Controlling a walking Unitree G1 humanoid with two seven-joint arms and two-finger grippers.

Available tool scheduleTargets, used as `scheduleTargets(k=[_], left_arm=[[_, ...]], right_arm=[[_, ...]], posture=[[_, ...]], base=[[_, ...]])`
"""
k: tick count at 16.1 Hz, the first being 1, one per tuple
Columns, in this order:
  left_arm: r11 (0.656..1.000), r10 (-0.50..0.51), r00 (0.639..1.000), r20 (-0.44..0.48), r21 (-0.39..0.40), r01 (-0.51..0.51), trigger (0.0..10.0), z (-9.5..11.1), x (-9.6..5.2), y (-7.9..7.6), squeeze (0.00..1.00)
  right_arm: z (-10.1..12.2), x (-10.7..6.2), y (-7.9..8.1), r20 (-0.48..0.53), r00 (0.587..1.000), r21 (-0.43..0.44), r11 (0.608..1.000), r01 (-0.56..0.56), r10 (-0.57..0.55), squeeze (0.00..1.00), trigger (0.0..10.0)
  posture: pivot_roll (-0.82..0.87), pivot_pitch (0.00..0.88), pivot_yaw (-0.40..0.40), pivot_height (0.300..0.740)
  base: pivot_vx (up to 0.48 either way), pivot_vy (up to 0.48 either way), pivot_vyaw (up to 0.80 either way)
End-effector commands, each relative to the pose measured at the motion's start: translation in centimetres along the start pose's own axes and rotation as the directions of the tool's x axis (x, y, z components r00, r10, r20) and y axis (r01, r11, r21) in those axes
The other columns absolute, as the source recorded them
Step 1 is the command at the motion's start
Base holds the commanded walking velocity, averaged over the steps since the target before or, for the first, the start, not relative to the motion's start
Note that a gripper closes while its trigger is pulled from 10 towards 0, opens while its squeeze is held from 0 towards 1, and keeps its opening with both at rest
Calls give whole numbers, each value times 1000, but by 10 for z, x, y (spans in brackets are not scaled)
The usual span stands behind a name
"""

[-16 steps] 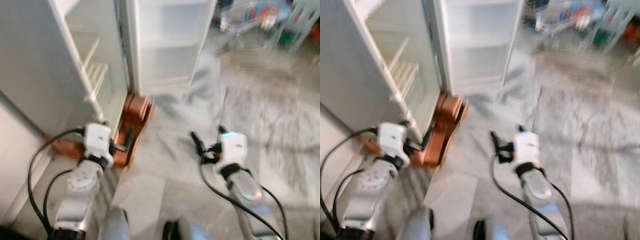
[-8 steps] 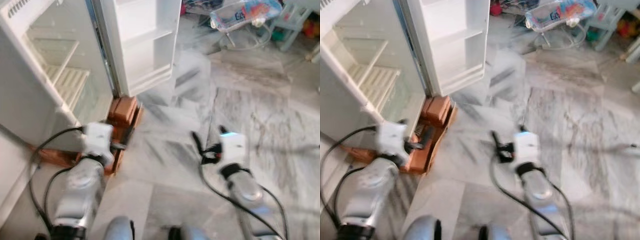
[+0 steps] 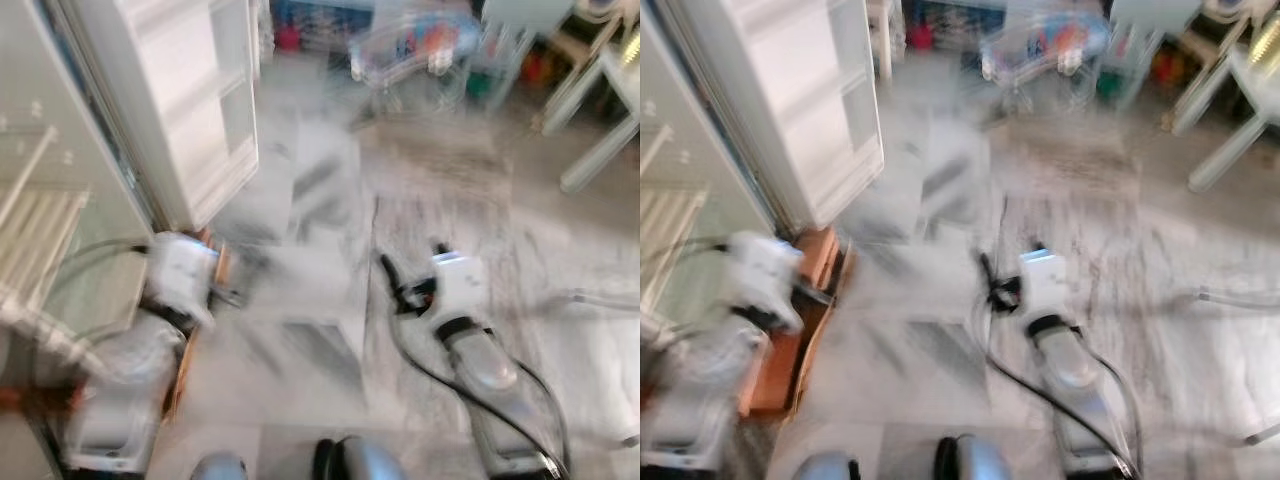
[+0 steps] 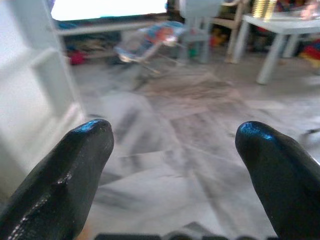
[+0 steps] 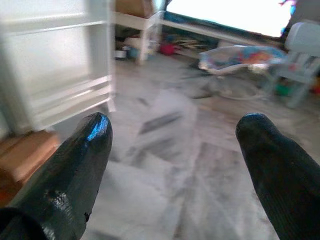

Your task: Restocking fridge

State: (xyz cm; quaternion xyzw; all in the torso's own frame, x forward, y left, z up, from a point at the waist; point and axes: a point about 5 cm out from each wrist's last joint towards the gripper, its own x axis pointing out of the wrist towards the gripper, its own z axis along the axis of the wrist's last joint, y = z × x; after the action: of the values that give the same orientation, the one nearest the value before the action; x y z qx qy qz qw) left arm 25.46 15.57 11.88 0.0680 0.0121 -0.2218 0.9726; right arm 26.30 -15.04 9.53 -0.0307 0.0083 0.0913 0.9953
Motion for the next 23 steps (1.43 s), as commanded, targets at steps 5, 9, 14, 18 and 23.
scheduleTargets(k=[5,9,14,18,23], left_arm=[[975,220,976,-13,-12,-220,10000,-19,4,7,0],[966,254,967,-21,-43,-254,10000,-20,0,16,0],[950,309,949,-56,-37,-312,10000,-32,-4,13,0],[938,345,934,-93,-4,-347,10000,-41,-13,28,0],[906,424,902,-82,12,-424,10000,-48,-28,36,0]], right_arm=[[-1,7,10,15,1000,22,999,-25,25,0,10000],[7,17,12,46,998,13,999,-36,36,0,10000],[-4,5,8,33,999,28,1000,13,-14,0,10000],[2,3,-7,67,994,28,996,85,-86,0,10000],[8,-6,-23,88,980,19,984,177,-178,0,10000]], posture=[[90,151,-93,740],[100,160,-83,740],[86,140,-60,740],[105,70,-35,740],[103,6,-26,740]], base=[[394,-221,-480],[379,-291,-800],[374,-296,-348],[65,-62,0],[0,0,0]])
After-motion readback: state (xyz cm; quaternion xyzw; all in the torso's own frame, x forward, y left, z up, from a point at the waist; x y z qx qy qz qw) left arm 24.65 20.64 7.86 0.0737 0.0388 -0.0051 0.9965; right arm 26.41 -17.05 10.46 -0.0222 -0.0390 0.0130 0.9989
